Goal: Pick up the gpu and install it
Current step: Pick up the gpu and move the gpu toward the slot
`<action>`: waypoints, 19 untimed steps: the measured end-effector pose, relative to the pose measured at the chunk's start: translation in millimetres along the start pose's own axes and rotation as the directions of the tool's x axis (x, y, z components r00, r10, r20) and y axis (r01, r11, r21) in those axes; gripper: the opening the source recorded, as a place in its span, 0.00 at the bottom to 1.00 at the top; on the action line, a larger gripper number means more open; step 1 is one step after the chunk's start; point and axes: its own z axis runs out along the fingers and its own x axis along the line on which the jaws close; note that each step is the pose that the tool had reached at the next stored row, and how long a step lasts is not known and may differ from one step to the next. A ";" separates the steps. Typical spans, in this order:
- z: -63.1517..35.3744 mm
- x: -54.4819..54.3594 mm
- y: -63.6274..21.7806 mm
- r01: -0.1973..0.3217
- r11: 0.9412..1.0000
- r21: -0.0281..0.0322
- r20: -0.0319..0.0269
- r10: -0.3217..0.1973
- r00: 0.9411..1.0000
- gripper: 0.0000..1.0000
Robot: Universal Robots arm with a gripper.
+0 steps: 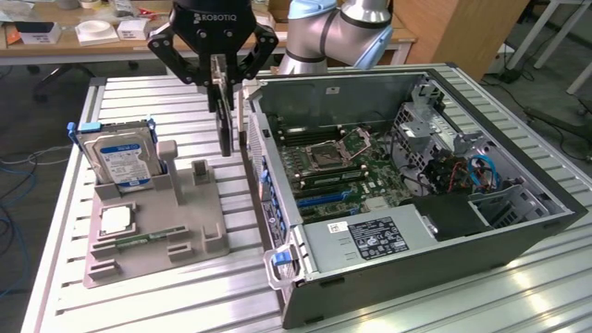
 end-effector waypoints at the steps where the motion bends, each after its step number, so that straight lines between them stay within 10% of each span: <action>1: 0.0 -0.8 0.0 0.000 1.000 0.000 0.000 0.000 1.000 0.26; 19: 0.0 -18.0 -0.2 0.000 1.000 0.000 0.000 0.000 1.000 0.26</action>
